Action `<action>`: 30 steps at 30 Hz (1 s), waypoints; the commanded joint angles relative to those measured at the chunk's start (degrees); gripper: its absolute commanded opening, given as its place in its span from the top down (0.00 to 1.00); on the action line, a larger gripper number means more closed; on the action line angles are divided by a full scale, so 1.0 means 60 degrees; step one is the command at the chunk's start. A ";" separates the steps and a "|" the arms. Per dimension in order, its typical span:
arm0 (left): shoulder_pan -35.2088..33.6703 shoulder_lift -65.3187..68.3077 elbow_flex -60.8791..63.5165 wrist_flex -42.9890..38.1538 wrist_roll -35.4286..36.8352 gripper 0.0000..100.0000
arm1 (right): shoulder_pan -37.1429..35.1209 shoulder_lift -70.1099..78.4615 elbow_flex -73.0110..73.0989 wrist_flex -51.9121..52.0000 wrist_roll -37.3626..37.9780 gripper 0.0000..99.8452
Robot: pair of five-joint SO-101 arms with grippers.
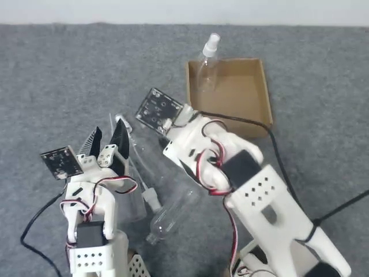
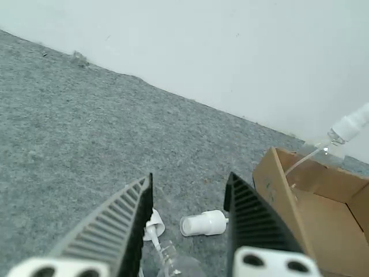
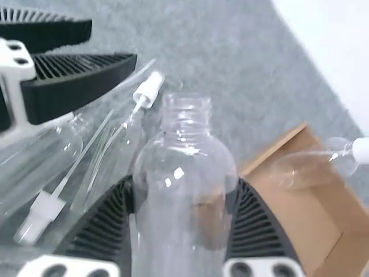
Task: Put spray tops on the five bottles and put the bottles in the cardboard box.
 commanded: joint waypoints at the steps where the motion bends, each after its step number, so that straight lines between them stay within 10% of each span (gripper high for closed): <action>1: -0.0044 -0.0190 -0.0125 -0.0234 -0.0059 0.81 | -0.0051 -0.0989 0.0425 -0.1004 0.0088 0.96; 30: -0.0029 -0.0190 -0.0125 -0.0234 -0.0059 0.81 | -0.0022 -0.5267 0.3121 -0.1399 0.0044 0.96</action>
